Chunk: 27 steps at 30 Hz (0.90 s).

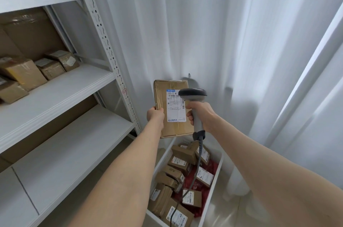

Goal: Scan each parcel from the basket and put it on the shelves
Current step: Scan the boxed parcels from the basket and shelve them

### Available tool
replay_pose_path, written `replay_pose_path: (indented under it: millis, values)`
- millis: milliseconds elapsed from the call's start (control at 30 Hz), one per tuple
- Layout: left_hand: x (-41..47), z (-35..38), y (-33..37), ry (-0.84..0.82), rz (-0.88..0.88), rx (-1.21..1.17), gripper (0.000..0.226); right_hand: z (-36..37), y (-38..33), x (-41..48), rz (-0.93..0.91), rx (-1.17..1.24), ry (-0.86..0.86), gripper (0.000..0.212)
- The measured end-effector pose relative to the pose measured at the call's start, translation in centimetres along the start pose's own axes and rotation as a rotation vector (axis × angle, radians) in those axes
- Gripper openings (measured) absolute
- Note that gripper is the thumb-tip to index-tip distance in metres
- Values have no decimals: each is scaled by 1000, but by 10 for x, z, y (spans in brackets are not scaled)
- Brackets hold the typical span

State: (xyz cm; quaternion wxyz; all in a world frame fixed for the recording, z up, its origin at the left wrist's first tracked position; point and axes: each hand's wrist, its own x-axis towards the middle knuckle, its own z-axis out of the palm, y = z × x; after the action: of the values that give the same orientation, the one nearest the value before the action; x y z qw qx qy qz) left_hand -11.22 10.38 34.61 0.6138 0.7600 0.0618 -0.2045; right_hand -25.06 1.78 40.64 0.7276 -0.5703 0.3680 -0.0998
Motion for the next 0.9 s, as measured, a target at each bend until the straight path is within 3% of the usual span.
replay_pose_path:
  millis: [267,433,700,900]
  values:
    - [6,-11,6,6,4,-1,30,7,-3,0,11,-11,-17,4]
    - [12,-28,13,7,6,-9,31,20,-3,3,-7,90,-53,15]
    - [27,-90,29,67,23,-68,33,54,5,22,-6,143,109,16]
    - [28,-155,35,171,9,-77,31,107,12,16,54,69,-36,30]
